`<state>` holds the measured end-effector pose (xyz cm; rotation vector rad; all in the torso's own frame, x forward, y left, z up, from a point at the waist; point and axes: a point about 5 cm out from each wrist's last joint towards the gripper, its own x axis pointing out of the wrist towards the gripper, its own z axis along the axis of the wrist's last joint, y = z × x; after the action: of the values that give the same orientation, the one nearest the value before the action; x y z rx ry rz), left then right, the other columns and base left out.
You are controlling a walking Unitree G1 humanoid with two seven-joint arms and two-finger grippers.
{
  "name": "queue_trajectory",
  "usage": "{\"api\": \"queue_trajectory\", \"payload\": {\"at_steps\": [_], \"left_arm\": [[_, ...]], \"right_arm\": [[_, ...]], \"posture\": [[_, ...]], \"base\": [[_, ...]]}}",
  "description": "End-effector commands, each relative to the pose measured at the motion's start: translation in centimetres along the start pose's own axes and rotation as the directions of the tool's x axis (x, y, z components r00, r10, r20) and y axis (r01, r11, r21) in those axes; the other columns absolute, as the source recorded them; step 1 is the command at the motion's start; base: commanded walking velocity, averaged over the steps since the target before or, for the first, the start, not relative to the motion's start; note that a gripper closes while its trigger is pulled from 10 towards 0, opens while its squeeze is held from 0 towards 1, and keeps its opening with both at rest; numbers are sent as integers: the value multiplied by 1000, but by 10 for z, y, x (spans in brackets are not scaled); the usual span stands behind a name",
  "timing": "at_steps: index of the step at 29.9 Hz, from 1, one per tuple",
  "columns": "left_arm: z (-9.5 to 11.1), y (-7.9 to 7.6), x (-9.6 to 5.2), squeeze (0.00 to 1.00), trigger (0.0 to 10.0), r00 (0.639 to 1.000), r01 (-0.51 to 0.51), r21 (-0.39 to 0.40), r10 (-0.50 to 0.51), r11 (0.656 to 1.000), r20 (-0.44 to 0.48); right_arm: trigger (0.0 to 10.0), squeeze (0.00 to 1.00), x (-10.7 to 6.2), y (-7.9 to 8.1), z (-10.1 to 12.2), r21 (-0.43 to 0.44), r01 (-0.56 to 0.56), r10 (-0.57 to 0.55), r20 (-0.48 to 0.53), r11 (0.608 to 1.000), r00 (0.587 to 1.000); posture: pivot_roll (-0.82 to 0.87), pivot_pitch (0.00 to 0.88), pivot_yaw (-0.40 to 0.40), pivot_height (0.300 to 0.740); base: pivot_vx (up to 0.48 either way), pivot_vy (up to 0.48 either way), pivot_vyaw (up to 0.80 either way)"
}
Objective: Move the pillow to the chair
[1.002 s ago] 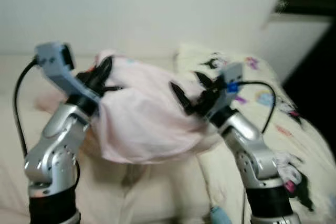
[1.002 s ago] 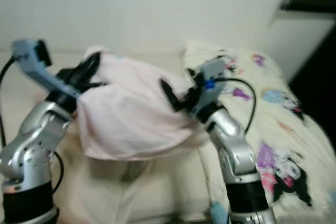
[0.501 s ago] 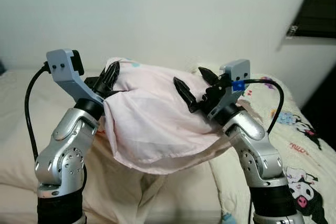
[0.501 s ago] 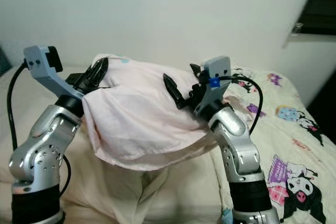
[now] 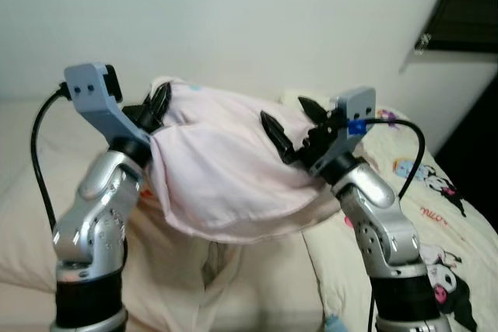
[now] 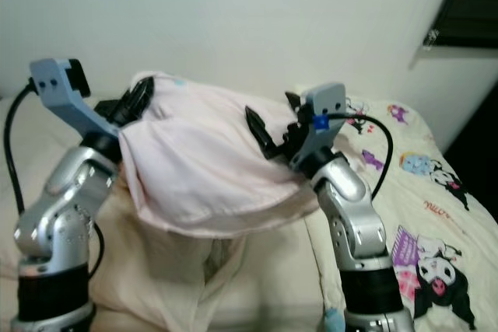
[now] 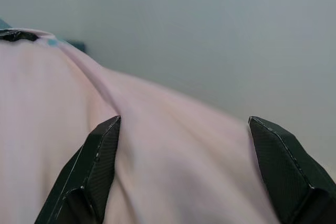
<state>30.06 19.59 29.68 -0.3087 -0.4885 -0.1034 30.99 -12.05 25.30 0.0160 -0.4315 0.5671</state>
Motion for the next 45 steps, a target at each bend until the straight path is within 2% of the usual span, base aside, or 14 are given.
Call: {"api": "queue_trajectory", "payload": {"at_steps": [1,4,5,7,15,17,18,20,21,24,25,26,38,45], "left_arm": [[39,-4,-1,0,10000,977,5,40,-13,999,213],[79,7,4,0,10000,938,-66,104,26,992,345],[79,7,4,0,10000,938,-66,104,26,992,345],[96,14,2,0,10000,914,-127,153,56,980,401],[97,30,-7,0,10000,898,-296,271,171,916,406],[92,34,-12,0,10000,893,-362,340,218,868,394],[92,34,-12,0,10000,893,-362,340,218,868,394],[85,40,-17,0,10000,881,-425,393,273,815,386],[85,40,-17,0,10000,881,-425,393,273,815,386],[73,46,-21,0,10000,872,-474,442,335,761,358],[73,46,-21,0,10000,872,-474,442,335,761,358],[58,47,-24,0,10000,875,-480,459,367,747,316],[9,51,-48,0,10000,876,-470,497,454,729,163],[-16,37,-59,0,10000,893,-416,532,442,737,87]], "right_arm": [[10000,0,1,-1,7,-16,0,0,29,1000,1000],[10000,0,3,1,15,-28,-19,20,62,999,998],[10000,0,3,1,15,-28,-19,20,62,999,998],[10000,0,4,3,17,-34,-31,34,70,999,997],[10000,0,2,8,12,-15,-67,67,59,998,996],[10000,0,1,10,10,-7,-79,79,52,997,995],[10000,0,1,10,10,-7,-79,79,52,997,995],[10000,0,-2,12,4,2,-92,92,30,996,995],[10000,0,-2,12,4,2,-92,92,30,996,995],[10000,0,-5,14,-5,16,-107,107,-4,994,994],[10000,0,-5,14,-5,16,-107,107,-4,994,994],[10000,0,-9,14,-15,31,-114,116,-41,993,992],[10000,0,-23,26,-42,76,-152,161,-131,986,978],[10000,0,-25,28,-47,78,-158,168,-147,984,975]], "posture": [[-59,0,-85,740],[-62,0,-80,740],[-62,0,-80,740],[-60,0,-79,740],[-52,0,-83,740],[-50,0,-83,740],[-50,0,-83,740],[-50,0,-83,740],[-50,0,-83,740],[-46,0,-81,740],[-46,0,-81,740],[-49,0,-80,740],[-41,0,-81,740],[-29,0,-81,740]], "base": [[0,0,788],[0,0,783],[0,0,781],[0,0,784],[0,0,783],[0,0,784],[0,0,788],[0,0,784],[0,0,788],[0,0,783],[0,0,781],[0,0,781],[0,0,784],[0,0,784]]}}
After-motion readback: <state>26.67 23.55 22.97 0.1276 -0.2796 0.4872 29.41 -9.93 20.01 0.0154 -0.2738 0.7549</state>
